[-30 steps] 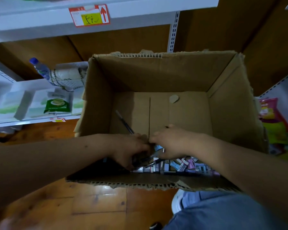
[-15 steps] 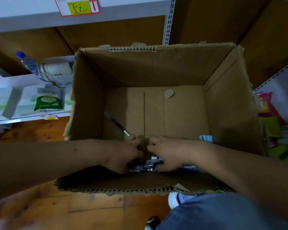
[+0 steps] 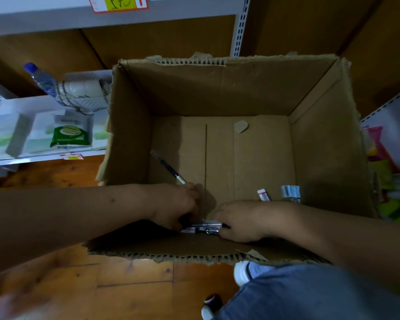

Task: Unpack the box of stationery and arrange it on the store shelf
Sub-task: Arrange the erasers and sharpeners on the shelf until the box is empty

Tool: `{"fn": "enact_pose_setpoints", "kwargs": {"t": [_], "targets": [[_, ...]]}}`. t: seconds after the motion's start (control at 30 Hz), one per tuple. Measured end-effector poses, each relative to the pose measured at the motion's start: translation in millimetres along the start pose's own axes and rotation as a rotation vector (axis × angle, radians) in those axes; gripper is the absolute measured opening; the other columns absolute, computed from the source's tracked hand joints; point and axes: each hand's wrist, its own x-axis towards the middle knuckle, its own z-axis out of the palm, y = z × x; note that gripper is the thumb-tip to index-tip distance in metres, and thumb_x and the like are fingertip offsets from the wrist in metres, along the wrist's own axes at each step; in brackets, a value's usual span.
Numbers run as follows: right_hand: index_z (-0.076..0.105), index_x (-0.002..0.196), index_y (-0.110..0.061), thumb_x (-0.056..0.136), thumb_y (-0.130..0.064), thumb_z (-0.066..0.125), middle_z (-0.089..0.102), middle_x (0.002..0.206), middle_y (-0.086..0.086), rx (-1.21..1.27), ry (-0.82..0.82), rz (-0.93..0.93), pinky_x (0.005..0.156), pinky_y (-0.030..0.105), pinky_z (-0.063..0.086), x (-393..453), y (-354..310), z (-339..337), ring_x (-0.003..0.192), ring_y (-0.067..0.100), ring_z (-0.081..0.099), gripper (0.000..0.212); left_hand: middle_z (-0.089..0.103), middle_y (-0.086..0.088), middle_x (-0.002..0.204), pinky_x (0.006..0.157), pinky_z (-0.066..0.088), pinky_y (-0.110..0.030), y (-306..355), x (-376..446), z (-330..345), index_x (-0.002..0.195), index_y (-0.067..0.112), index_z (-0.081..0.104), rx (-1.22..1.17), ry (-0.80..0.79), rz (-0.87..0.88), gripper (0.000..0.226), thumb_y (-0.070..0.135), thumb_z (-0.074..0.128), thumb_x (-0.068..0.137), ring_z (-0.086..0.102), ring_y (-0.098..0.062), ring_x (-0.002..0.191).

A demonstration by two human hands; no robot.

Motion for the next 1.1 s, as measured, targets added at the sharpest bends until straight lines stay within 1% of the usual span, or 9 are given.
{"fn": "enact_pose_setpoints", "kwargs": {"t": [0.1, 0.2, 0.3, 0.37, 0.47, 0.6, 0.8, 0.93, 1.1], "targets": [[0.053, 0.125, -0.024, 0.103, -0.037, 0.041, 0.054, 0.104, -0.008, 0.019, -0.070, 0.031, 0.067, 0.024, 0.036, -10.7, -2.8, -8.5, 0.092, 0.011, 0.048, 0.029, 0.054, 0.004, 0.111, 0.087, 0.051, -0.041, -4.8, 2.3, -2.2, 0.106, 0.027, 0.064, -0.033, -0.004, -0.007, 0.021, 0.039, 0.062, 0.089, 0.053, -0.017, 0.106], [0.055, 0.122, -0.020, 0.102, -0.045, 0.038, 0.060, 0.114, 0.004, -0.009, -0.115, 0.077, 0.077, 0.031, 0.042, -16.6, -0.7, -11.1, 0.095, 0.018, 0.054, 0.035, 0.059, 0.002, 0.104, 0.083, 0.052, -0.040, -6.9, 4.0, -10.1, 0.102, 0.025, 0.063, -0.070, -0.011, -0.034, 0.019, 0.040, 0.056, 0.092, 0.058, -0.018, 0.093], [0.061, 0.111, -0.011, 0.100, -0.047, 0.043, 0.062, 0.103, 0.008, -0.057, -0.108, 0.167, 0.077, 0.034, 0.047, -25.4, 5.4, -17.0, 0.089, 0.023, 0.058, 0.042, 0.062, 0.003, 0.099, 0.078, 0.050, -0.033, -4.4, 4.5, -21.0, 0.101, 0.026, 0.060, -0.085, 0.015, -0.080, 0.017, 0.041, 0.054, 0.095, 0.059, -0.018, 0.088], [0.062, 0.094, -0.011, 0.098, -0.044, 0.051, 0.060, 0.086, 0.006, -0.057, -0.055, 0.204, 0.064, 0.030, 0.044, -33.9, 9.0, -30.0, 0.074, 0.019, 0.056, 0.034, 0.063, 0.000, 0.102, 0.078, 0.050, -0.034, -2.4, 7.6, -31.9, 0.108, 0.024, 0.061, -0.024, 0.095, -0.105, 0.023, 0.041, 0.053, 0.095, 0.060, -0.020, 0.090], [0.052, 0.071, -0.018, 0.098, -0.037, 0.052, 0.053, 0.068, 0.000, 0.111, 0.151, 0.278, 0.049, 0.024, 0.036, -47.8, 13.3, -58.9, 0.056, 0.011, 0.048, 0.033, 0.054, -0.004, 0.119, 0.084, 0.050, -0.037, 7.3, 25.2, -49.0, 0.124, 0.021, 0.053, 0.046, 0.234, -0.097, 0.035, 0.042, 0.052, 0.096, 0.058, -0.023, 0.100], [0.057, 0.077, -0.013, 0.097, -0.040, 0.053, 0.054, 0.068, 0.002, 0.246, 0.648, 0.488, 0.052, 0.027, 0.039, -63.0, 32.7, -96.6, 0.066, 0.018, 0.056, 0.034, 0.031, -0.013, 0.145, 0.098, 0.046, -0.040, 24.7, 61.6, -54.2, 0.147, 0.014, 0.029, 0.137, 0.260, -0.137, 0.072, 0.061, 0.041, 0.095, 0.044, -0.029, 0.125], [0.061, 0.093, -0.010, 0.094, -0.035, 0.058, 0.059, 0.079, 0.009, 0.604, 0.955, 0.579, 0.058, 0.031, 0.049, -67.1, 69.1, -109.0, 0.072, 0.024, 0.061, 0.025, -0.010, -0.012, 0.164, 0.121, 0.004, -0.045, 56.1, 117.4, -49.2, 0.157, 0.030, -0.005, 0.131, 0.342, 0.314, 0.084, 0.061, 0.042, 0.095, -0.008, -0.030, 0.150], [0.056, 0.087, -0.010, 0.094, -0.034, 0.057, 0.057, 0.078, 0.009, 0.549, 0.926, 0.587, 0.056, 0.030, 0.049, -61.8, 73.0, -111.7, 0.068, 0.025, 0.061, 0.024, -0.003, -0.016, 0.164, 0.121, 0.009, -0.050, 52.8, 141.0, -33.2, 0.157, 0.030, 0.010, 0.190, 0.425, 0.393, 0.075, 0.057, 0.043, 0.095, -0.007, -0.032, 0.152], [0.050, 0.079, -0.011, 0.095, -0.033, 0.058, 0.053, 0.067, 0.007, 0.593, 0.903, 0.592, 0.049, 0.026, 0.044, -63.5, 76.3, -113.9, 0.054, 0.022, 0.054, 0.028, 0.036, -0.013, 0.143, 0.100, 0.041, -0.042, 42.7, 132.6, -41.4, 0.142, 0.028, 0.039, 0.297, 0.475, 0.506, 0.070, 0.055, 0.062, 0.082, 0.036, -0.032, 0.127]]}}
